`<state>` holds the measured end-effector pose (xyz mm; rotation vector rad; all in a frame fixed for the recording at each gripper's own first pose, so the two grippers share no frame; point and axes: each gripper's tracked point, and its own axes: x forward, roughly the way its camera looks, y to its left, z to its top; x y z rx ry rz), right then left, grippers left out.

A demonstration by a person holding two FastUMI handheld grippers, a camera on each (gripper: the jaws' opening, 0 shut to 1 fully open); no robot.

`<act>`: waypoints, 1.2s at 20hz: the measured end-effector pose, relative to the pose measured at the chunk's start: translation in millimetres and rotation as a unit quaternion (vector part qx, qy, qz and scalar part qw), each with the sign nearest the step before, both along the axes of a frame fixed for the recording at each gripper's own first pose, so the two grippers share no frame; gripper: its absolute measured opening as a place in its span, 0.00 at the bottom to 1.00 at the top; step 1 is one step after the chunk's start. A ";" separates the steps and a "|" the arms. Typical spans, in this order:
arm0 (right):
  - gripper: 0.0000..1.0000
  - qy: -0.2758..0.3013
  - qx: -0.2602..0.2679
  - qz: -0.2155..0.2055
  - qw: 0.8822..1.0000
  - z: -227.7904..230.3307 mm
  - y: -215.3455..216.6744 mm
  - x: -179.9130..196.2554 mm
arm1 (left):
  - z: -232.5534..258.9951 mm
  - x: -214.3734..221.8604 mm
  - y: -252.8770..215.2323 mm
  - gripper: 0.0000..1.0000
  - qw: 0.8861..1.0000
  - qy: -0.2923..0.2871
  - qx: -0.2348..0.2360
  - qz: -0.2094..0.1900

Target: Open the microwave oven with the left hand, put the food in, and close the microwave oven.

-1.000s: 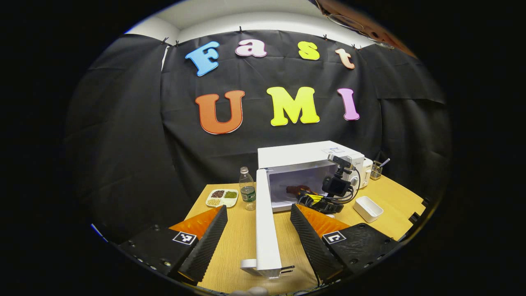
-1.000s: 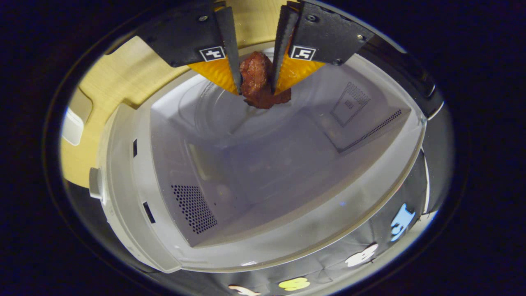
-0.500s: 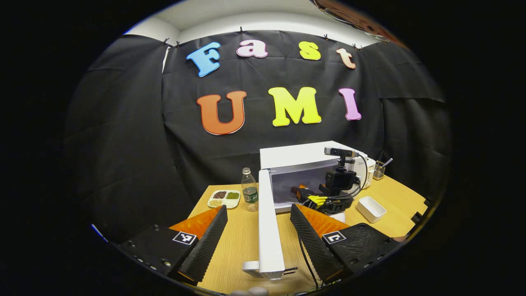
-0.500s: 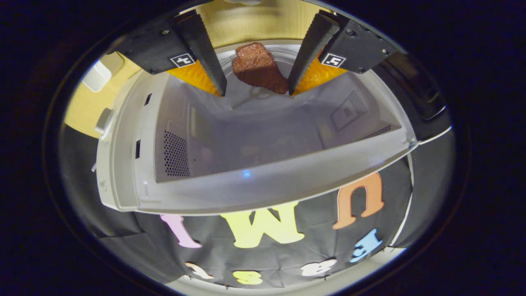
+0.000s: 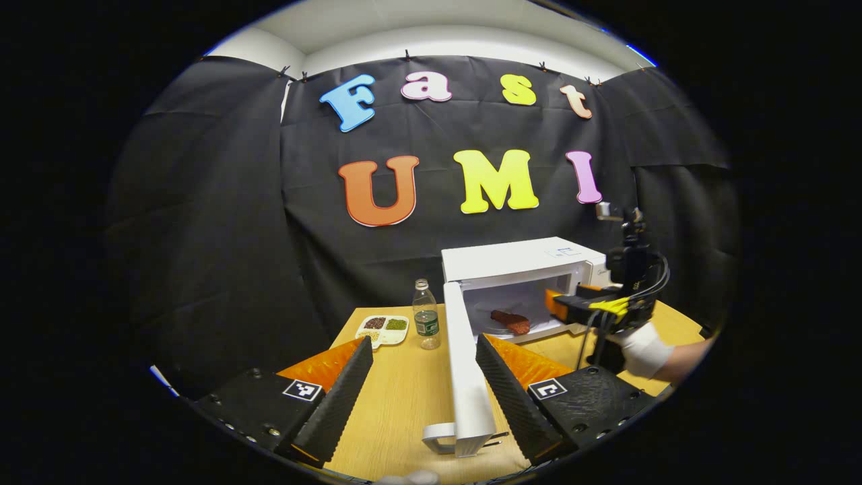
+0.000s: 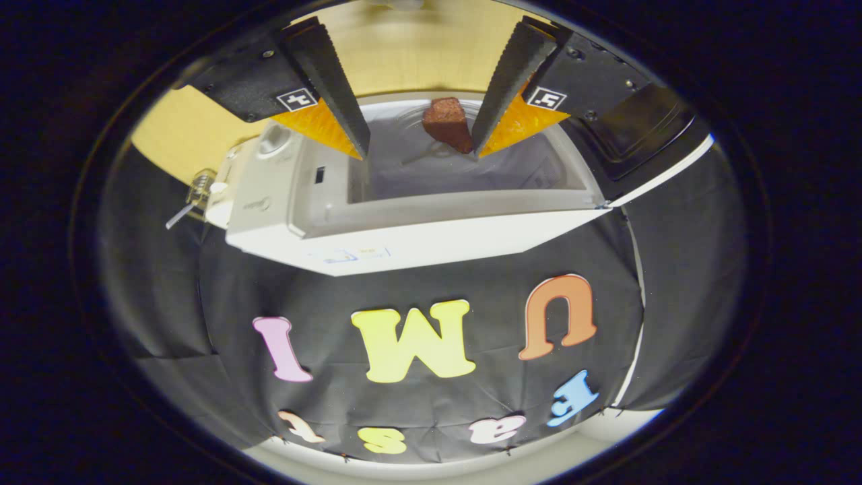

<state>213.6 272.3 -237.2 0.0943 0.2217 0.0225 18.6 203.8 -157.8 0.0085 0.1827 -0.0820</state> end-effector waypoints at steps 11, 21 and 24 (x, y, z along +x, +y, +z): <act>0.98 0.030 -0.069 0.016 0.997 70.3 -77.1 -149.2 | -63.9 -27.5 69.6 0.92 0.997 0.035 0.001 0.066; 0.99 0.045 -0.072 0.003 0.996 91.4 -104.4 -209.1 | -143.0 -18.2 79.1 0.00 0.996 0.063 0.004 0.058; 0.99 0.048 -0.073 -0.005 0.996 94.5 -113.9 -218.0 | -160.6 -12.8 65.0 0.00 0.996 0.076 -0.003 0.042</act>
